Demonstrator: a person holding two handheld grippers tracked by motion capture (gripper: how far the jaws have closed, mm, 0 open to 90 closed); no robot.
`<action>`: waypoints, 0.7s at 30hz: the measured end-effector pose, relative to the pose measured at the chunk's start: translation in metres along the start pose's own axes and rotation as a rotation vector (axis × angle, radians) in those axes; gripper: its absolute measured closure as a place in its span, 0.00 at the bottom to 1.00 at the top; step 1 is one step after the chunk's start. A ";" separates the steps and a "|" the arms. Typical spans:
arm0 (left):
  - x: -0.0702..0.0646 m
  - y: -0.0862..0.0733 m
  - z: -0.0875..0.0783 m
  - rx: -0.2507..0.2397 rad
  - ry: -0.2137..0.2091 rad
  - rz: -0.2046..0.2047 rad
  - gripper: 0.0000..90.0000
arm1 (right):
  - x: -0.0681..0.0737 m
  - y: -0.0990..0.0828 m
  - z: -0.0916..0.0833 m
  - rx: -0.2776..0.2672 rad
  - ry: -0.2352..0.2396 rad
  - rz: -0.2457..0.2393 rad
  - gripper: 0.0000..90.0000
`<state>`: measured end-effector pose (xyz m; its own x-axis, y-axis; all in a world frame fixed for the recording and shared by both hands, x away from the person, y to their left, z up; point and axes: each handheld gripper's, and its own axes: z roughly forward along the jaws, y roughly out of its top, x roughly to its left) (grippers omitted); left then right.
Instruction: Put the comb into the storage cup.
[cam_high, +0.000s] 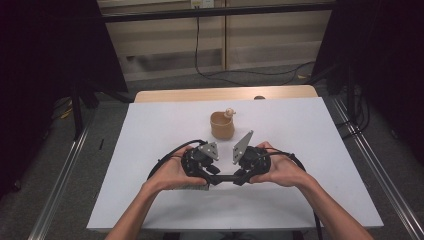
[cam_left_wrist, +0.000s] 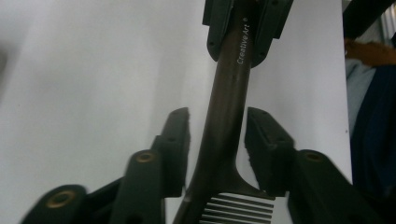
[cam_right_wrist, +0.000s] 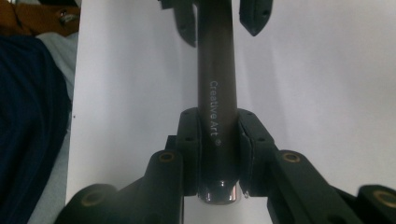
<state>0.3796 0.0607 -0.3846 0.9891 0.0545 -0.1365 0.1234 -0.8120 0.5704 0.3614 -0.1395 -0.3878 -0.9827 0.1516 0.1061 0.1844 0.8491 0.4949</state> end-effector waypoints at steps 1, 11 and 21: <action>0.001 0.000 -0.001 -0.009 0.005 -0.007 0.63 | 0.000 -0.001 -0.001 -0.004 0.012 0.002 0.81; 0.008 -0.004 -0.018 -0.137 0.114 -0.056 0.17 | -0.001 -0.011 -0.013 -0.024 -0.010 0.069 0.81; 0.009 -0.022 -0.035 -0.244 0.148 -0.148 0.06 | 0.002 -0.031 -0.019 -0.080 -0.042 0.146 0.81</action>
<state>0.3884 0.0991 -0.3703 0.9576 0.2605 -0.1232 0.2647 -0.6264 0.7332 0.3535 -0.1755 -0.3867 -0.9447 0.2932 0.1465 0.3245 0.7740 0.5437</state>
